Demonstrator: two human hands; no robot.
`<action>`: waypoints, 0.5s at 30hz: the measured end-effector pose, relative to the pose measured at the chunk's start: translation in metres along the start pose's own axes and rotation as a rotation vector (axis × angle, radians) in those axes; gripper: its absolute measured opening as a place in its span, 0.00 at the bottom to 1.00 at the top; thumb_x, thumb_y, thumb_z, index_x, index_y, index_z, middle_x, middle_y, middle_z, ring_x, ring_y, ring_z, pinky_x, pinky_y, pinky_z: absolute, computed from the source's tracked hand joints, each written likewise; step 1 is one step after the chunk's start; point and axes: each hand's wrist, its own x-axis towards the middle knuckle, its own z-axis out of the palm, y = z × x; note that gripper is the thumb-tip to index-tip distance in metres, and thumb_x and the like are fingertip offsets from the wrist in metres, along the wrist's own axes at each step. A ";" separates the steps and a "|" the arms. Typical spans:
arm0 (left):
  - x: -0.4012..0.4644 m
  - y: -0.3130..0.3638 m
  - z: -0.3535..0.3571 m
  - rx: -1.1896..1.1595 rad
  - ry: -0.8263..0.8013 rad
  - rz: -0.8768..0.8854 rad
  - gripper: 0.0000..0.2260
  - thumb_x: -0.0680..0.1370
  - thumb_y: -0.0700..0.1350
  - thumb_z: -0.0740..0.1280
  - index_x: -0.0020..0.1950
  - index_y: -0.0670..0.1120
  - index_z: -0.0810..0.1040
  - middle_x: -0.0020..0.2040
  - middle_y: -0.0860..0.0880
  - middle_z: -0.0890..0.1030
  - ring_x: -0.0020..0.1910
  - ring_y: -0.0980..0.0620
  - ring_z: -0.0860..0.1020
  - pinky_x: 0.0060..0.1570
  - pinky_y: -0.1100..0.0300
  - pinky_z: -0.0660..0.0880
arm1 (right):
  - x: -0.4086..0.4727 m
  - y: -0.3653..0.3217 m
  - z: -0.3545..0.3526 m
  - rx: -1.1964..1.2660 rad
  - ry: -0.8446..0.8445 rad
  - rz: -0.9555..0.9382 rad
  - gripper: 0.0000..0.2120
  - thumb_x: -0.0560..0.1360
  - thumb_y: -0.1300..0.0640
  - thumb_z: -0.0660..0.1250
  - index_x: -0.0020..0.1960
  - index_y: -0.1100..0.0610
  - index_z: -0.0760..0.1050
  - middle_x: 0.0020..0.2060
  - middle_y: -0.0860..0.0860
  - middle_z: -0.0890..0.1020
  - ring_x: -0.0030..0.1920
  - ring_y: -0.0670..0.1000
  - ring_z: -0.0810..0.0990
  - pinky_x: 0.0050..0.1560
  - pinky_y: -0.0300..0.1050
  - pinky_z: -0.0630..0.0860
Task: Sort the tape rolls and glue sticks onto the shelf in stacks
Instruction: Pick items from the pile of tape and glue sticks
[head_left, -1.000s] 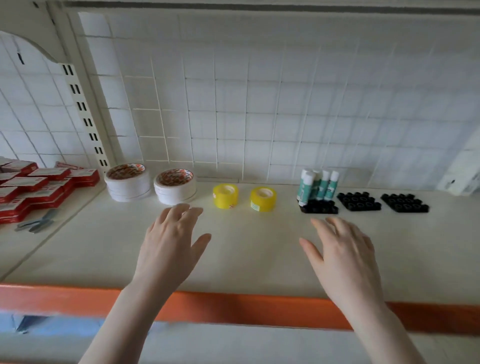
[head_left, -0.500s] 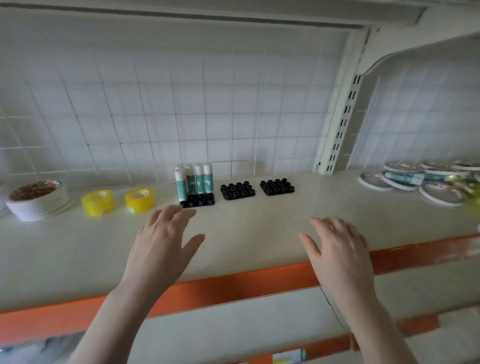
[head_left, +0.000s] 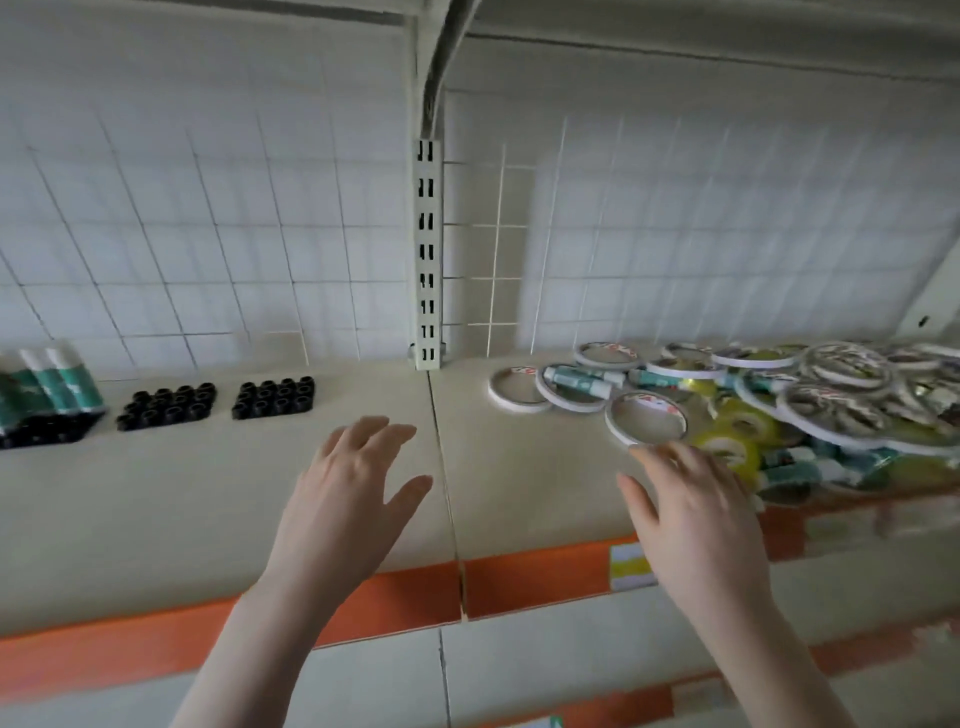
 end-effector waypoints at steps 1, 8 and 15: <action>0.005 0.008 0.005 0.003 -0.002 0.011 0.20 0.74 0.51 0.69 0.65 0.49 0.74 0.64 0.49 0.73 0.65 0.48 0.69 0.59 0.54 0.68 | 0.002 0.009 0.002 0.004 0.010 0.004 0.09 0.67 0.60 0.75 0.46 0.62 0.81 0.37 0.57 0.80 0.39 0.61 0.79 0.38 0.53 0.77; 0.040 0.029 0.035 0.006 -0.040 0.056 0.21 0.75 0.52 0.67 0.67 0.50 0.72 0.66 0.52 0.71 0.66 0.50 0.66 0.60 0.58 0.65 | 0.024 0.032 0.022 -0.014 -0.021 -0.012 0.06 0.65 0.61 0.76 0.39 0.61 0.80 0.32 0.55 0.80 0.36 0.60 0.79 0.36 0.51 0.77; 0.074 0.033 0.045 -0.002 -0.037 0.090 0.21 0.74 0.51 0.68 0.66 0.49 0.73 0.65 0.52 0.71 0.66 0.50 0.67 0.60 0.56 0.66 | 0.056 0.030 0.038 -0.056 -0.190 -0.088 0.15 0.58 0.59 0.79 0.29 0.56 0.72 0.25 0.50 0.75 0.28 0.54 0.76 0.28 0.43 0.71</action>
